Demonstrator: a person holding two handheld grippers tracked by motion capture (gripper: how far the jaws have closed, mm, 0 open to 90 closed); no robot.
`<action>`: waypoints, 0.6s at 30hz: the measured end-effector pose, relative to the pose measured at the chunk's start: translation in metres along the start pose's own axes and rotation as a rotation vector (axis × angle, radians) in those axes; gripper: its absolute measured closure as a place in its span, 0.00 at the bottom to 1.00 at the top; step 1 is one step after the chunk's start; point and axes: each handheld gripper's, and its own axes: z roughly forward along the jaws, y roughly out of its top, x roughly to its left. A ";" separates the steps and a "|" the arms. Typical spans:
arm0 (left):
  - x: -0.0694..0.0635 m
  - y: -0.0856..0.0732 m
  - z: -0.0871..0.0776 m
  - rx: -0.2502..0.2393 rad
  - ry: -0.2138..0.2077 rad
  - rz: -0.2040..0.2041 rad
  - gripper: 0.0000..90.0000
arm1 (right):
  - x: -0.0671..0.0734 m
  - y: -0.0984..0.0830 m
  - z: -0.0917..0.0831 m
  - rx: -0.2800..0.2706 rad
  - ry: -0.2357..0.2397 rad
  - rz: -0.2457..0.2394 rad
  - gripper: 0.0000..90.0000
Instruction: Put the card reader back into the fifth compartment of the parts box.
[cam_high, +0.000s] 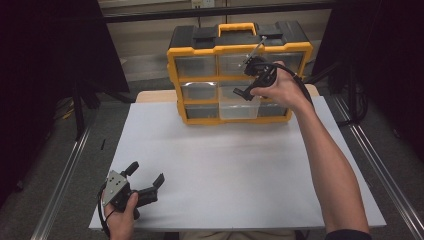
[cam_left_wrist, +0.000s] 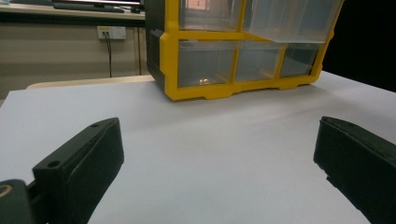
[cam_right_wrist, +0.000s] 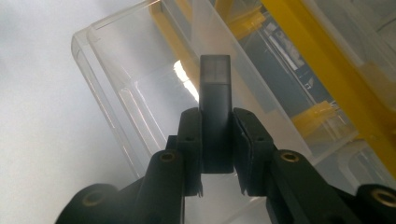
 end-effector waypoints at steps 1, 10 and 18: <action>0.000 0.000 0.000 0.002 0.001 0.007 0.02 | 0.000 0.000 0.001 0.001 -0.001 0.001 0.82; 0.000 0.000 0.000 0.001 0.001 0.006 0.02 | -0.002 -0.001 0.001 -0.030 -0.031 0.027 0.57; 0.000 0.000 0.000 0.001 0.002 0.006 0.02 | -0.001 -0.005 -0.004 -0.103 -0.040 0.057 0.29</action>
